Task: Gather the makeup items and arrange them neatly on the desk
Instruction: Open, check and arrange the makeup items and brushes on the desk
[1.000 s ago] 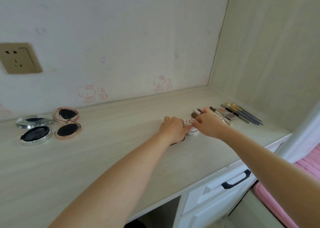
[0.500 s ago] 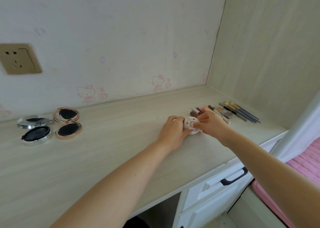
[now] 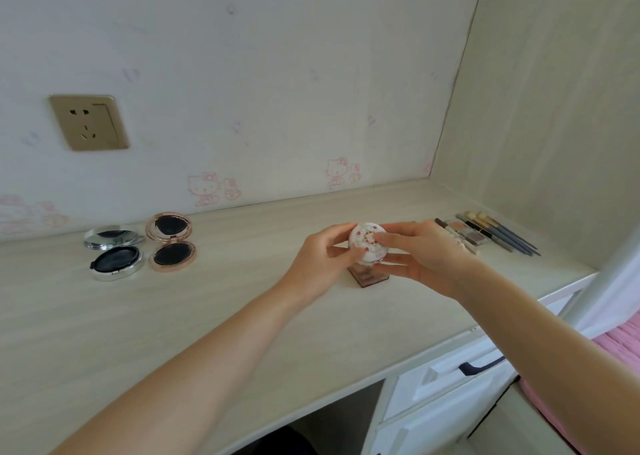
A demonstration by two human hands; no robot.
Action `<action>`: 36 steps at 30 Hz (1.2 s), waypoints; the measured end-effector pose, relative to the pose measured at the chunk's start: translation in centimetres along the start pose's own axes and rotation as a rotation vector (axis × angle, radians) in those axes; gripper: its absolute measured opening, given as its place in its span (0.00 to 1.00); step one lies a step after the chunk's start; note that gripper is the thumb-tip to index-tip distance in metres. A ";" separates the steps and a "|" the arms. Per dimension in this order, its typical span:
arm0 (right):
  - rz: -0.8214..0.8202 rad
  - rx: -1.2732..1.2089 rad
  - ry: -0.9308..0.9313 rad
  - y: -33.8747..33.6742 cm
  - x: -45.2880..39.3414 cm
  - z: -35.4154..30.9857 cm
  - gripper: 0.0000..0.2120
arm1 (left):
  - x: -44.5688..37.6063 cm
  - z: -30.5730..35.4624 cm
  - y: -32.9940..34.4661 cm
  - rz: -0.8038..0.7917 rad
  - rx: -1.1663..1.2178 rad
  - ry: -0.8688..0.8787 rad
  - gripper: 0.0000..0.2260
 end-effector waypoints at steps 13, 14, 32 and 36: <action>-0.243 -0.090 0.104 14.0 0.3 1.4 0.17 | 8.9 1.4 -10.9 0.264 -0.181 -0.027 0.25; -0.255 -0.087 0.110 15.0 0.3 1.5 0.17 | 9.5 1.3 -11.7 0.272 -0.183 -0.039 0.25; -0.358 -0.175 0.182 25.5 1.4 2.4 0.16 | 16.3 -0.5 -18.4 0.545 0.570 -0.195 0.21; -0.324 -0.003 0.149 25.7 1.7 2.7 0.16 | 16.6 -0.8 -18.7 0.528 0.595 -0.194 0.19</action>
Point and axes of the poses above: each hand's wrist, its own x-axis away from the middle knuckle, its own y-axis out of the palm, z = x × y, the point moved 3 cm from there along -x, towards the middle knuckle, and after that the axes turned 4 degrees about y, right-handed, at the moved point
